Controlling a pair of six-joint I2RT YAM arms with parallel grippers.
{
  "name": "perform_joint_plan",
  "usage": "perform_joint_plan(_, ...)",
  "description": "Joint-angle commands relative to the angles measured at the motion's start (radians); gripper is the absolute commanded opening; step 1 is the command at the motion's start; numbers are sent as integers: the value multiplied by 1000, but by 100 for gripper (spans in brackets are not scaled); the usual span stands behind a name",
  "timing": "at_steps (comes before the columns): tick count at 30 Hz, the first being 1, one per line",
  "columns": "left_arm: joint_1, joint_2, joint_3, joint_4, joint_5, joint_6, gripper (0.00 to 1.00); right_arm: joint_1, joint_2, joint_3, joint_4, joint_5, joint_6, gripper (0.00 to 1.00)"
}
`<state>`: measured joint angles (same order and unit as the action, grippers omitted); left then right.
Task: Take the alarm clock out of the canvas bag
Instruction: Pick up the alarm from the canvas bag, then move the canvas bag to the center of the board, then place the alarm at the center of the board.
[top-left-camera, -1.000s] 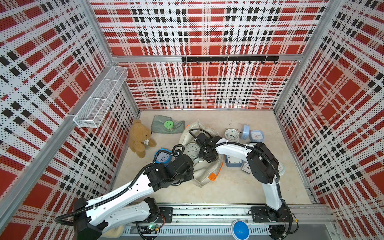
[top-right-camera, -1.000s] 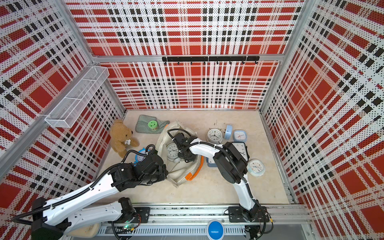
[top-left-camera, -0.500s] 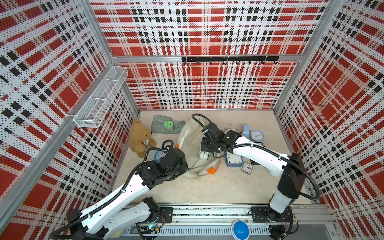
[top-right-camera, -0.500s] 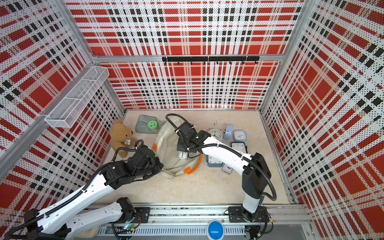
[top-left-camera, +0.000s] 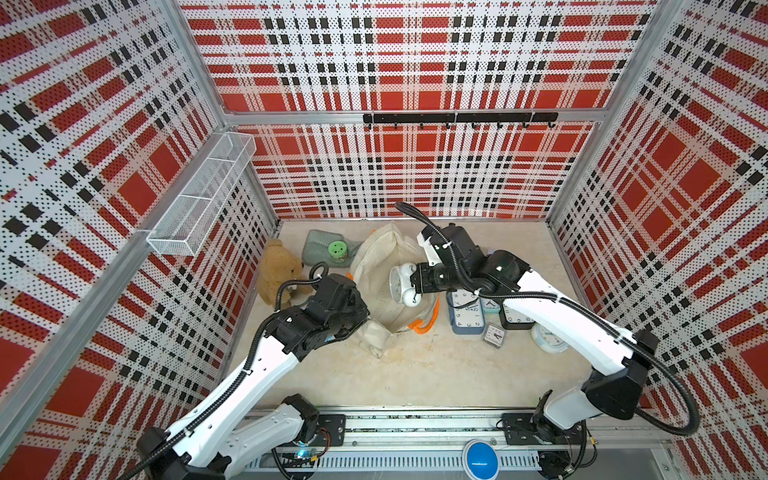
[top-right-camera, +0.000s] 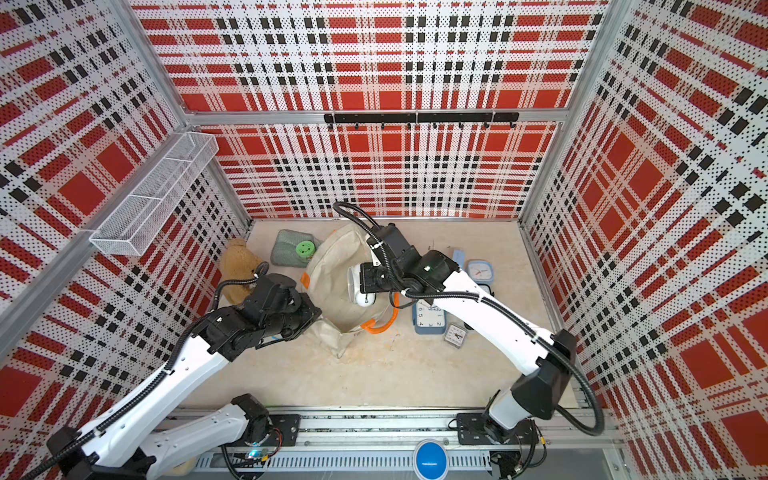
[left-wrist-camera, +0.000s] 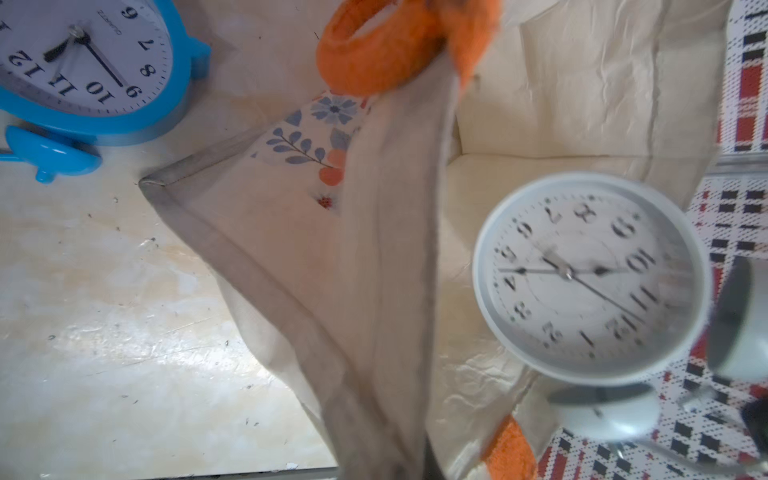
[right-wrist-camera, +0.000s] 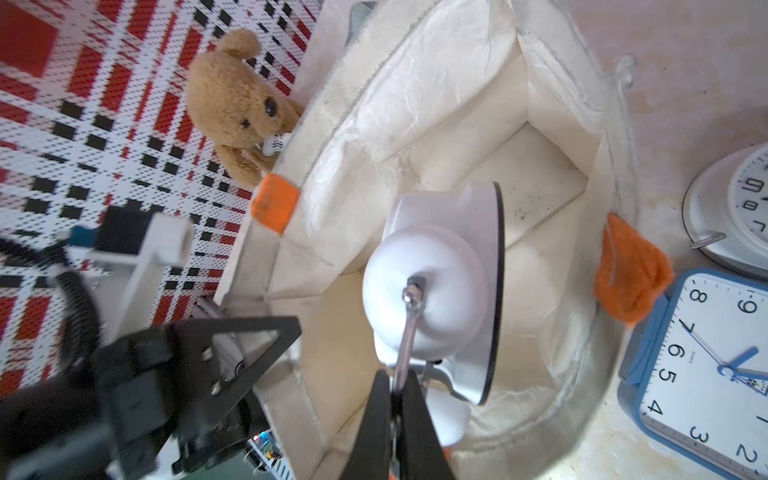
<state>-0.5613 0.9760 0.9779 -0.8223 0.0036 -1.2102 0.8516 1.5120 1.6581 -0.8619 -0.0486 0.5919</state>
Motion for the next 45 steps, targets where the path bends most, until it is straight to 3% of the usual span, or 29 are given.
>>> perform_joint_plan(1,49,2,3,103,44,-78,0,-5,-104,63,30,-31,-55,0)
perform_joint_plan(8,70,75,35,215,59,-141,0,-5,-217,51,-74,-38,-72,0)
perform_joint_plan(18,60,157,70,299,49,-204,0,-5,-370,-175,-103,-188,-99,0)
perform_joint_plan(24,45,214,106,357,46,-239,0,-5,-415,-321,-54,-300,-105,0)
perform_joint_plan(35,33,284,145,417,62,-267,0,59,-426,-400,14,-321,-70,0)
perform_joint_plan(36,31,279,145,411,56,-266,3,61,-426,-429,35,-317,-62,0)
perform_joint_plan(38,31,266,148,394,43,-248,23,60,-422,-491,85,-316,-49,0)
perform_joint_plan(45,48,184,141,320,-12,-184,46,70,-325,-575,221,-366,-43,0)
